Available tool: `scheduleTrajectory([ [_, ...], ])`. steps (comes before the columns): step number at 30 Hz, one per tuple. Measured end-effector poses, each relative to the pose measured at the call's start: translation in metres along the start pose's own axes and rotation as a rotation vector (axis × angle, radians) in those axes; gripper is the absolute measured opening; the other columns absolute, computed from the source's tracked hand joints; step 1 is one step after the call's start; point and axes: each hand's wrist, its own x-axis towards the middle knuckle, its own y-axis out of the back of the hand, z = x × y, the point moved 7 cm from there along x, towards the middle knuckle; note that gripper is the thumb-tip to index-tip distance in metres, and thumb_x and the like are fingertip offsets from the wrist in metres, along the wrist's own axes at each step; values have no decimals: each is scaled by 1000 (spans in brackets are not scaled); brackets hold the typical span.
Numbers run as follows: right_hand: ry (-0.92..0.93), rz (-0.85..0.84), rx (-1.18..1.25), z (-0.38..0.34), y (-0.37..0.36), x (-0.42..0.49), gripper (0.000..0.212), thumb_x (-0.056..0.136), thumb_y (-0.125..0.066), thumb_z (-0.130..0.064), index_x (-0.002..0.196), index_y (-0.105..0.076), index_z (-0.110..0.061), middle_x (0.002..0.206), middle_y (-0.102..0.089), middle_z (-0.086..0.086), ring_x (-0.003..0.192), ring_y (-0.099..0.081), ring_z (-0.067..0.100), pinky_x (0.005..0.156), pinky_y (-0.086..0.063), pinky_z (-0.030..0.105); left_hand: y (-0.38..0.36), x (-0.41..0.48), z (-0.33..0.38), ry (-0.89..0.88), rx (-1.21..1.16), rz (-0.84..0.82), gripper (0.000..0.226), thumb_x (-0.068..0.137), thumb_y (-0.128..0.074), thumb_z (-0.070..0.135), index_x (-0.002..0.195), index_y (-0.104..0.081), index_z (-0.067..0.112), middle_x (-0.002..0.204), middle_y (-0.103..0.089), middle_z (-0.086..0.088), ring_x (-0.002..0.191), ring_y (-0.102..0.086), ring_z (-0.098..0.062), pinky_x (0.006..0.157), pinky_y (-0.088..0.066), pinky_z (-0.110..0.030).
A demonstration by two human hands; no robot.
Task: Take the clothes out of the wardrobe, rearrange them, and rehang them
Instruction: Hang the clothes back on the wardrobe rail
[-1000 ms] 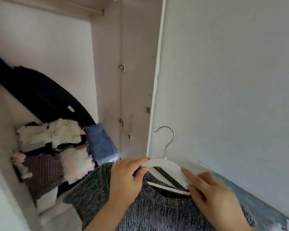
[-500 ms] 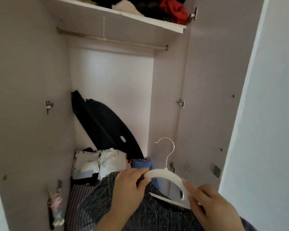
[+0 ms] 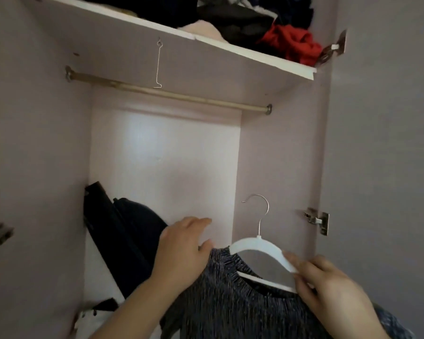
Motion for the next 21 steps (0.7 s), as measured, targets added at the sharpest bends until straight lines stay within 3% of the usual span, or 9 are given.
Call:
scheduleTrajectory([
  [5,-25,29,-69,20,-20,111,50,71,-75,-16,114,-63,-38,78,-58,-4,60,-63,24,43,-45,32,6,92,-28,-33,101,9,48,93,-46,39,139,-36,32,139,-41,7,126,-38,-11,106,-25,-27],
  [10,-26,25,-118,41,-40,227,41,92,-47,-33,131,-45,-44,104,-53,-1,91,-62,26,70,-48,35,6,163,-50,-64,216,89,48,93,-44,43,140,-33,34,139,-40,8,127,-38,-11,106,-26,-28],
  [21,-85,199,-180,121,-49,438,34,89,-46,-15,118,-59,-27,87,-42,4,83,-57,31,66,-47,32,-25,288,-62,-85,268,268,47,91,-46,47,136,-36,38,132,-46,14,120,-45,-6,102,-35,-26],
])
